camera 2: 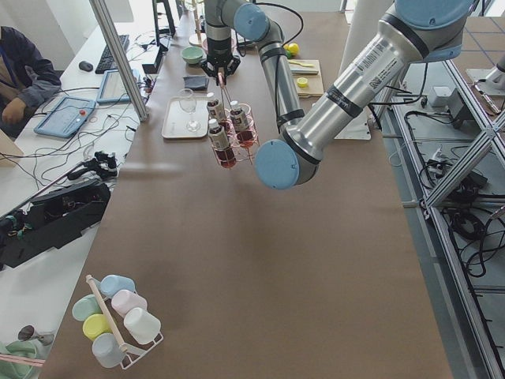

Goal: Take tea from basket to plate

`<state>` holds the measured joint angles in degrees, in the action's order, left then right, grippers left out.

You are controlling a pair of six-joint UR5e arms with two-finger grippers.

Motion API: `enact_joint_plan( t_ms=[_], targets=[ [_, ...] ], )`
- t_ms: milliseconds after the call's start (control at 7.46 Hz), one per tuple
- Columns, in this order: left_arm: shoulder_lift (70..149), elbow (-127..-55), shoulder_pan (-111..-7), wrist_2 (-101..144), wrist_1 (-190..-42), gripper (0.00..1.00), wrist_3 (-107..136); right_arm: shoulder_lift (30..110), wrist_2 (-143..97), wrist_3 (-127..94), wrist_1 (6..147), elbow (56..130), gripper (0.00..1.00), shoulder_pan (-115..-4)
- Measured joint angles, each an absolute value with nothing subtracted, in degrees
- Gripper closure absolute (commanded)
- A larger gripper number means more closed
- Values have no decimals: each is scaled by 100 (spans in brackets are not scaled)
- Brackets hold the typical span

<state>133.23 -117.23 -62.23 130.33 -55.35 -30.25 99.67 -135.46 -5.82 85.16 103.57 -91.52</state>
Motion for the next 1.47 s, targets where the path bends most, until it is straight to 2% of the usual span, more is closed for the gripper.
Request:
enact_joint_plan(
  t_ms=[402,1072,1474],
  targets=[
    [13687,-11900,-5483,12998,-5577,100,-1994,9922,-14013,-529,7312,10379,0,-9144],
    [14104,-11661,-4319,12239,-6307,100,-1655,9695,-14544,-1321,4925,10414,1,-8907],
    [14102,-11449,-3958,11916,-6618,100,-1668,9683,-14399,-1467,3493,10155,1,-8602]
  ],
)
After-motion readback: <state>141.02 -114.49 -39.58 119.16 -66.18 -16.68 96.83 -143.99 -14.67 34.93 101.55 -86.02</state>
